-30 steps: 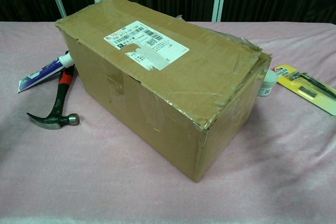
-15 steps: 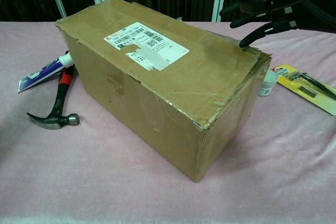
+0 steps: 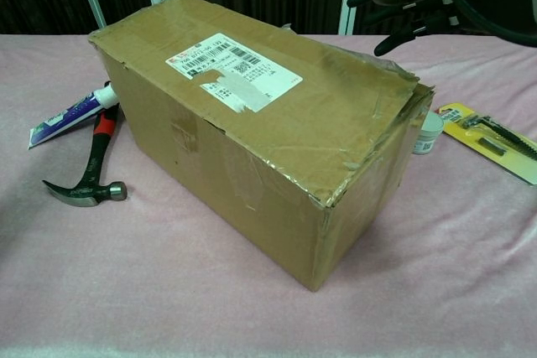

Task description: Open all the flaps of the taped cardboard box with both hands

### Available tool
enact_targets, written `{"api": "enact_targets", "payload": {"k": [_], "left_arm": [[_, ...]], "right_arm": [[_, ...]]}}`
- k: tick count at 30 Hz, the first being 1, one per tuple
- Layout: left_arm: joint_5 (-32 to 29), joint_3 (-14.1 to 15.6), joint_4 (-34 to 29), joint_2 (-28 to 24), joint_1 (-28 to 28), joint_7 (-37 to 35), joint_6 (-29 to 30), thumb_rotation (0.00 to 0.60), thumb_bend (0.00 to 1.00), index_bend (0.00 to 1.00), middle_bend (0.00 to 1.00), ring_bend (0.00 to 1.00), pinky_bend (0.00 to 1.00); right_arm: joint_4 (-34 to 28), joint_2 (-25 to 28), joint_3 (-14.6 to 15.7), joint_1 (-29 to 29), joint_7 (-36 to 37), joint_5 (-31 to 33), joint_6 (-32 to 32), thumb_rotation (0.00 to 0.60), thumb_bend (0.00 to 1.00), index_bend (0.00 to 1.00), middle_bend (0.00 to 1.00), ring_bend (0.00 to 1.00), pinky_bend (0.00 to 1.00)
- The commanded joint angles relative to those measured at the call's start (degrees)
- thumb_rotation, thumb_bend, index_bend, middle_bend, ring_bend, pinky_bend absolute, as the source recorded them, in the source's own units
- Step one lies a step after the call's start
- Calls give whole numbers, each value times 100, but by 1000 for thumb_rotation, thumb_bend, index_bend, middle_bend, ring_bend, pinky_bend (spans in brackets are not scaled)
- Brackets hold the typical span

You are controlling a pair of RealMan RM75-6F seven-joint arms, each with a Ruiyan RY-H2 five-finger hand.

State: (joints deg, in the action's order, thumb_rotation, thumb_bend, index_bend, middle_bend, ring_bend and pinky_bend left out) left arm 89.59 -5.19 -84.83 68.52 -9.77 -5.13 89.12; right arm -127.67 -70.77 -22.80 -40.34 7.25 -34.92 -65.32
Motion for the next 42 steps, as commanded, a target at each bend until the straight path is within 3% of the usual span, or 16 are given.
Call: {"api": "enact_targets", "payload": {"k": [1,12,30,42], "left_arm": [[0,3,-3,-3,-1,-4,-5,600,166,0,0,0,0],[11,17,-13,-9,-2,-2,-8,600,166,0,0,0,0],[-9,5,-9,-9,-7,-6,-7,600,166,0,0,0,0],[-8,7,-4,-3,-7,7,-3,600,166,0,0,0,0]], "right_arm": [[80,-62,-5,-43,-56,68,-13,600,578,22,222,213,372],[313,-186,8,-85,-154,183,11,600,577,22,221,213,372],[-91,-150,31,-69,-155,228,222,600,578,22,220,214,376],[-731,218,-536,-44,358,318,476,600,578,22,209,214,375]]}}
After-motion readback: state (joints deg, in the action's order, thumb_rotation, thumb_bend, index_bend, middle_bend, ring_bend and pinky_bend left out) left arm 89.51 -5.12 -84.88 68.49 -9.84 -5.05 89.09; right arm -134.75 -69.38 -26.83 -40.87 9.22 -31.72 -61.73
